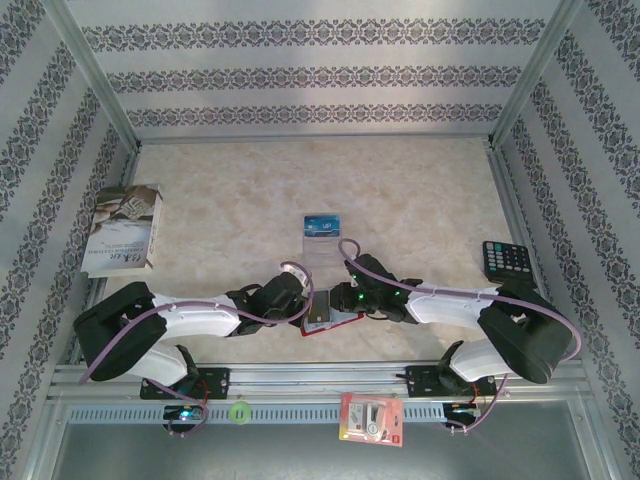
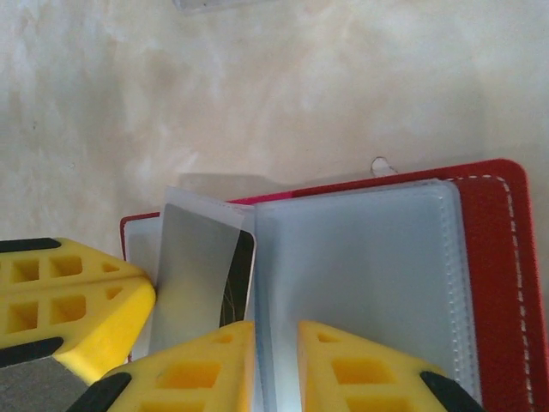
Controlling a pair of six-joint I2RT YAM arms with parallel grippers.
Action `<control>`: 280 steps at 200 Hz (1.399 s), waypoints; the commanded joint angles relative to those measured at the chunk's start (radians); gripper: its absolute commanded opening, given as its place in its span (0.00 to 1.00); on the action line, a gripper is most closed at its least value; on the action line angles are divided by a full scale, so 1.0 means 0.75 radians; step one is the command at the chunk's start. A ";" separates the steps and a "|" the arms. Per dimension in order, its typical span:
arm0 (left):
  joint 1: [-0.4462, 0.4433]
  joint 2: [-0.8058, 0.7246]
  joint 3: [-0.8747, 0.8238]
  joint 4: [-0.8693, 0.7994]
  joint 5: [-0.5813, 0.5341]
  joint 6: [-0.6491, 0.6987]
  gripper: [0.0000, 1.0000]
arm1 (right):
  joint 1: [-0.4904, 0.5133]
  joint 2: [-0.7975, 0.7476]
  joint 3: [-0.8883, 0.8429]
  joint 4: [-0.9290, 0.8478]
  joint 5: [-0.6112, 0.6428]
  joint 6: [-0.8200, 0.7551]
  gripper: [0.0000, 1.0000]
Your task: Take the credit cards out of the card holder
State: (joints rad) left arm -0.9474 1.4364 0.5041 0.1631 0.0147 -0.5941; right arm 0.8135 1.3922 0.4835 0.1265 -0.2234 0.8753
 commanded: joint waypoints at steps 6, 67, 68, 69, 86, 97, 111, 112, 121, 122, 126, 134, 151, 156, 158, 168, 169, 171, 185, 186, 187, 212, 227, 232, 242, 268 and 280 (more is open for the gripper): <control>0.003 0.032 -0.023 -0.046 -0.016 0.022 0.03 | -0.006 0.019 -0.020 0.108 -0.066 0.052 0.21; 0.003 0.026 -0.023 -0.050 -0.011 0.021 0.02 | -0.006 0.077 -0.043 0.191 -0.094 0.093 0.19; 0.003 0.027 -0.022 -0.051 -0.011 0.021 0.02 | -0.006 0.077 -0.043 0.191 -0.093 0.093 0.19; 0.003 0.027 -0.022 -0.050 -0.011 0.021 0.02 | -0.006 0.077 -0.044 0.191 -0.093 0.095 0.19; 0.003 0.027 -0.021 -0.054 -0.012 0.021 0.01 | -0.007 0.082 -0.049 0.200 -0.089 0.104 0.17; 0.003 0.028 -0.022 -0.054 -0.012 0.021 0.00 | -0.006 0.080 -0.055 0.208 -0.086 0.109 0.15; 0.003 0.028 -0.024 -0.051 -0.011 0.019 0.00 | -0.007 0.069 -0.064 0.214 -0.078 0.117 0.12; 0.003 0.028 -0.024 -0.050 -0.011 0.019 0.00 | -0.006 0.069 -0.065 0.215 -0.077 0.117 0.12; 0.003 0.028 -0.025 -0.050 -0.012 0.018 0.00 | -0.006 0.061 -0.072 0.219 -0.073 0.121 0.09; 0.003 0.028 -0.025 -0.050 -0.012 0.017 0.00 | -0.005 0.061 -0.073 0.219 -0.073 0.121 0.09; 0.003 0.028 -0.026 -0.048 -0.011 0.017 0.00 | -0.006 0.056 -0.076 0.221 -0.069 0.125 0.09; 0.003 0.032 -0.026 -0.043 -0.011 0.017 0.00 | -0.007 0.049 -0.085 0.228 -0.064 0.129 0.06; 0.003 0.035 -0.026 -0.041 -0.008 0.015 0.00 | -0.006 0.030 -0.100 0.241 -0.051 0.142 0.00; 0.003 0.036 -0.026 -0.042 -0.008 0.015 0.00 | -0.007 0.025 -0.105 0.241 -0.047 0.145 0.00; 0.003 0.036 -0.025 -0.042 -0.009 0.015 0.00 | -0.006 0.021 -0.106 0.242 -0.044 0.147 0.00; 0.003 0.036 -0.024 -0.042 -0.009 0.015 0.00 | -0.006 0.007 -0.115 0.241 -0.034 0.153 0.00; 0.003 0.036 -0.025 -0.043 -0.009 0.015 0.00 | -0.005 0.006 -0.115 0.241 -0.033 0.155 0.00; 0.003 0.036 -0.025 -0.043 -0.010 0.015 0.00 | -0.005 0.004 -0.117 0.242 -0.031 0.156 0.00; 0.003 0.034 -0.024 -0.046 -0.015 0.015 0.00 | -0.007 -0.018 -0.132 0.239 -0.009 0.168 0.00; 0.003 0.034 -0.024 -0.047 -0.016 0.017 0.00 | -0.007 -0.020 -0.134 0.239 -0.007 0.171 0.00; 0.003 0.034 -0.024 -0.048 -0.016 0.017 0.00 | -0.007 -0.023 -0.135 0.240 -0.005 0.173 0.00; 0.005 0.027 -0.028 -0.061 -0.028 0.020 0.00 | -0.006 -0.086 -0.174 0.201 0.050 0.194 0.00; 0.009 0.017 -0.032 -0.064 -0.031 0.023 0.00 | -0.009 -0.122 -0.178 0.159 0.082 0.198 0.00; 0.009 0.016 -0.030 -0.065 -0.034 0.025 0.00 | -0.009 -0.140 -0.212 0.137 0.096 0.194 0.00; 0.012 0.010 -0.026 -0.070 -0.037 0.034 0.00 | -0.008 -0.174 -0.231 0.102 0.123 0.191 0.00; 0.028 0.024 0.010 -0.088 -0.042 0.080 0.00 | -0.009 -0.246 -0.252 0.038 0.144 0.181 0.00; 0.034 0.037 0.035 -0.091 -0.046 0.106 0.00 | -0.008 -0.264 -0.256 0.030 0.140 0.175 0.00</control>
State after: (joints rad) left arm -0.9401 1.4395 0.5060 0.1684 0.0143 -0.5732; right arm 0.8135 1.2274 0.3107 0.2207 -0.1707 1.0157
